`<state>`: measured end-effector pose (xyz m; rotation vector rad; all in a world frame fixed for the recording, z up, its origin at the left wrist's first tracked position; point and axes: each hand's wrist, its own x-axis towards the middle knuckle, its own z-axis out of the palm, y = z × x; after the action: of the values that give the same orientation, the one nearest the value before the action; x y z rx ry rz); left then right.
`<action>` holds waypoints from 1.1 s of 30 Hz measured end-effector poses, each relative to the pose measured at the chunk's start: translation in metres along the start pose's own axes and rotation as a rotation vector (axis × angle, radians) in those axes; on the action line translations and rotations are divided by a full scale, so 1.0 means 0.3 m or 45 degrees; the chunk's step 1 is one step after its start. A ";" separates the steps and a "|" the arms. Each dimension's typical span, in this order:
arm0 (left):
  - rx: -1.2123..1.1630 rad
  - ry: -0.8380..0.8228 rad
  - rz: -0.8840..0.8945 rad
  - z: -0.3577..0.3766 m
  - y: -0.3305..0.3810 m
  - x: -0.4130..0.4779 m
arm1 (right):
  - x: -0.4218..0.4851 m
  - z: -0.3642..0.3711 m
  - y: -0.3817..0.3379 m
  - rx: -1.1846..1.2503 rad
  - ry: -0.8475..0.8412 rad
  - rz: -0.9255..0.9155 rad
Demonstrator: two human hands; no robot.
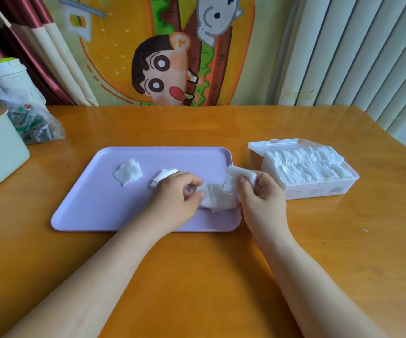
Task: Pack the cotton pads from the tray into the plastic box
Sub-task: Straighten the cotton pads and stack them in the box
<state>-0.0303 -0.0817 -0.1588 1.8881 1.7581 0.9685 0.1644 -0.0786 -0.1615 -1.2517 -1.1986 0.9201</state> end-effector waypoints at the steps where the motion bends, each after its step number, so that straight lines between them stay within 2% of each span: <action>1: 0.068 -0.060 0.000 0.003 0.000 0.007 | 0.002 0.002 0.007 -0.005 -0.002 0.009; 3: 0.191 -0.119 0.018 0.001 0.005 0.017 | 0.006 -0.001 0.011 -0.007 0.009 0.021; 7: 0.308 0.068 0.203 0.004 0.038 0.035 | 0.013 -0.008 0.017 -0.019 0.048 0.011; 10: 0.288 -0.115 0.231 0.047 0.074 0.032 | 0.015 -0.008 0.025 -0.035 0.062 0.015; 12: 0.422 -0.175 0.190 0.072 0.083 0.025 | 0.016 -0.009 0.025 -0.046 0.059 0.020; 16: 0.569 -0.157 0.194 0.089 0.091 0.013 | 0.017 -0.015 0.023 -0.054 0.043 0.033; 18: 0.595 -0.082 0.235 0.096 0.091 0.000 | 0.016 -0.017 0.021 -0.055 0.038 0.040; 25: 0.394 0.058 0.224 0.093 0.075 -0.026 | 0.017 -0.016 0.013 0.007 0.055 0.032; 29: 0.049 0.081 0.167 0.083 0.064 -0.025 | 0.018 -0.021 0.017 0.029 0.058 0.039; 33: -0.289 0.278 0.038 0.035 0.064 -0.018 | 0.021 -0.022 0.018 0.053 0.064 0.056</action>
<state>-0.0092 -0.0880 -0.1540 1.7239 1.6566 1.3684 0.1725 -0.0731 -0.1655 -1.2653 -1.1107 0.9358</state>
